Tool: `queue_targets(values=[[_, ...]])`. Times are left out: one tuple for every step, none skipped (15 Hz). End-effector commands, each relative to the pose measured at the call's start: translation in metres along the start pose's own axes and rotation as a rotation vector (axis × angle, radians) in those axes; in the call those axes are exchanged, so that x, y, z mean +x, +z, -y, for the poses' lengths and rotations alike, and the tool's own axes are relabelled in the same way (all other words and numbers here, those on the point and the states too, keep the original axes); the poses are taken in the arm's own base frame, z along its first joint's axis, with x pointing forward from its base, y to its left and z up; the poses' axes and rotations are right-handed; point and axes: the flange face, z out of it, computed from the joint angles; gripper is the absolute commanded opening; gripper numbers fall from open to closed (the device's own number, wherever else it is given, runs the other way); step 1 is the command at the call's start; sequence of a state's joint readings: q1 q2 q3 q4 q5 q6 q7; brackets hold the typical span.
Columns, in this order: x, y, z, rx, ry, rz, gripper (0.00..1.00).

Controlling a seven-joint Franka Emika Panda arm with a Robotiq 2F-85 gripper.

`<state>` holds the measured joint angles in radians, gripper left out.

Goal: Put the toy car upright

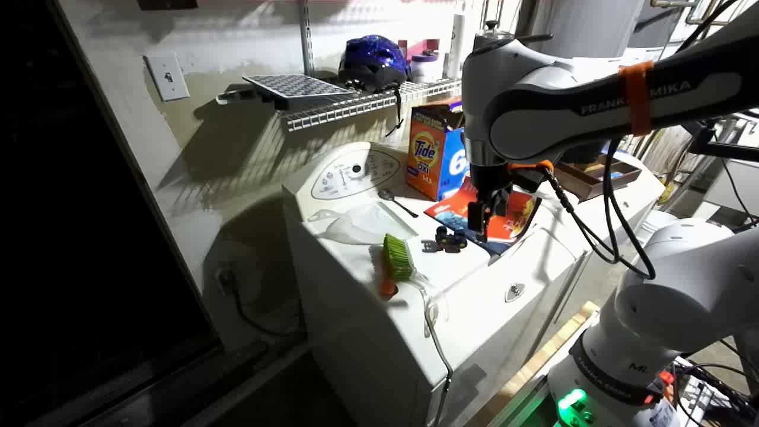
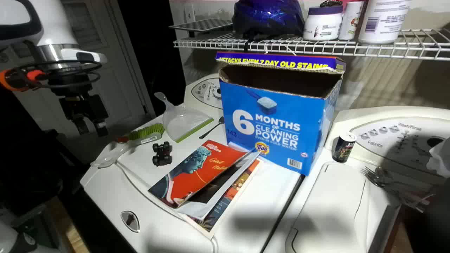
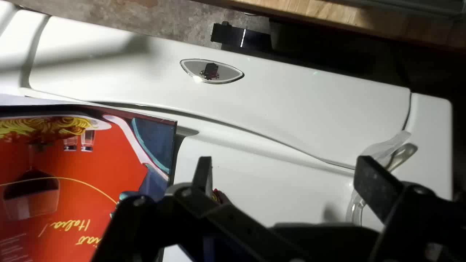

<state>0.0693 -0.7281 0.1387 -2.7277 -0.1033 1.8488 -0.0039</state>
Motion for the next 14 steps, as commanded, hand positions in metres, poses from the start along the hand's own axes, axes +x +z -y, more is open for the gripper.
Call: queue_targets(values=[[0.0,0.0,0.0,0.0,0.0,0.001,1.0],[0.005,0.004,-0.007,0.002,-0.009,-0.002,1.0],[0.009,0.007,-0.013,-0.006,-0.021,-0.01,1.0],[0.015,0.01,-0.021,0.018,-0.053,-0.032,1.0],[0.02,0.013,-0.028,0.029,-0.091,-0.057,1.0],[0.025,0.016,-0.034,0.037,-0.138,-0.093,1.0],[0.029,0.018,-0.041,0.046,-0.195,-0.132,1.0],[0.033,0.024,-0.046,0.061,-0.241,-0.156,1.0],[0.036,0.029,-0.055,0.082,-0.288,-0.171,1.0],[0.04,0.037,-0.064,0.096,-0.338,-0.178,1.0],[0.041,0.047,-0.072,0.103,-0.392,-0.173,1.0],[0.044,0.055,-0.08,0.103,-0.429,-0.164,1.0],[0.047,0.062,-0.085,0.111,-0.463,-0.162,1.0],[0.05,0.07,-0.087,0.119,-0.501,-0.162,1.0]])
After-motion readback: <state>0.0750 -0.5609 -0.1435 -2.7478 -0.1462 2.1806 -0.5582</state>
